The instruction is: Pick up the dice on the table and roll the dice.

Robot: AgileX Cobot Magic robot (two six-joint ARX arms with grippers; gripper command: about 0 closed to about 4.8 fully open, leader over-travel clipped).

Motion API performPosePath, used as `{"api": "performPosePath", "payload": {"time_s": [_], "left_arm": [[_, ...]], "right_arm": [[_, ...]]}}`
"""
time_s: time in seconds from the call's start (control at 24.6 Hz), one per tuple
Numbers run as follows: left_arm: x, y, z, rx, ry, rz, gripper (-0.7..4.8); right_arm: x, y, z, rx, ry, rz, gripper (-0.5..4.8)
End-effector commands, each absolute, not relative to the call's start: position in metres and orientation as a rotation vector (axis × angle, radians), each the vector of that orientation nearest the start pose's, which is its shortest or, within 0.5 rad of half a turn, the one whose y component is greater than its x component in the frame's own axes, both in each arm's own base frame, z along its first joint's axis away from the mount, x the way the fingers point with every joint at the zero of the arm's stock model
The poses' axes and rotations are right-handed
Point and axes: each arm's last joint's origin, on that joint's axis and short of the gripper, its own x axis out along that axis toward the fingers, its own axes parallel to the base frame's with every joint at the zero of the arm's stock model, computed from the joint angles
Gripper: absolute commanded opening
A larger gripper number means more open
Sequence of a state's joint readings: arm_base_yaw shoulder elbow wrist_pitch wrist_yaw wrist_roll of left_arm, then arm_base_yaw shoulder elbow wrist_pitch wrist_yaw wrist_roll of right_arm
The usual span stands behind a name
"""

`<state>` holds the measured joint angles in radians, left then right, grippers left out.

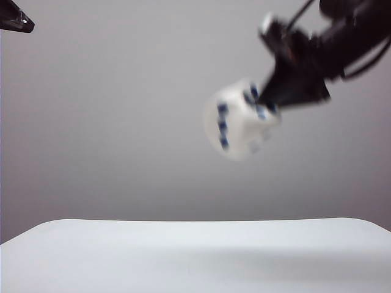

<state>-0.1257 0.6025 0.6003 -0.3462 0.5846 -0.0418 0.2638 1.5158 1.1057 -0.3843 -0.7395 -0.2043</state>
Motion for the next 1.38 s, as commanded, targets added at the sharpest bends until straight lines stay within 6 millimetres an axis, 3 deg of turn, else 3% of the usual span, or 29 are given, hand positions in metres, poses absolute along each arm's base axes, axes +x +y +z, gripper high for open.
{"api": "performPosePath", "payload": {"time_s": [0.04,0.16,0.28,0.37,0.45,0.57,0.85,1.14,1.26,1.34,1.38], "left_arm": [[0.131,-0.033,0.286,-0.113,0.323,-0.704,-0.04],[0.132,-0.033,0.287,-0.109,0.309,-0.705,-0.04],[0.132,-0.033,0.288,-0.107,0.300,-0.702,-0.04],[0.133,-0.033,0.288,-0.107,0.300,-0.702,-0.04],[0.133,-0.033,0.288,-0.107,0.303,-0.702,-0.04],[0.134,-0.033,0.287,-0.109,0.308,-0.704,-0.04],[0.134,-0.033,0.287,-0.108,0.308,-0.702,-0.04],[0.134,-0.033,0.287,-0.108,0.308,-0.703,-0.04],[0.134,-0.033,0.287,-0.107,0.307,-0.702,-0.04],[0.134,-0.032,0.288,-0.101,0.304,-0.650,-0.04],[0.133,-0.030,0.289,-0.099,0.295,-0.601,-0.04]], "right_arm": [[0.289,0.101,0.322,-0.047,0.336,1.132,3.19],[0.267,0.095,0.376,-0.129,0.100,1.105,4.75],[0.241,0.083,0.421,-0.197,-0.094,0.975,4.79],[0.229,0.075,0.436,-0.203,-0.149,0.928,4.79],[0.222,0.071,0.438,-0.184,-0.132,0.910,4.79],[0.215,0.066,0.429,-0.158,0.015,0.834,4.79],[0.217,0.062,0.381,-0.143,0.511,0.703,4.79],[0.214,0.062,0.346,-0.133,0.756,0.725,4.69],[0.214,0.062,0.334,-0.125,0.794,0.724,4.06],[0.212,0.061,0.320,-0.100,0.846,0.716,1.98],[0.209,0.061,0.316,-0.088,0.856,0.710,1.65]]}}
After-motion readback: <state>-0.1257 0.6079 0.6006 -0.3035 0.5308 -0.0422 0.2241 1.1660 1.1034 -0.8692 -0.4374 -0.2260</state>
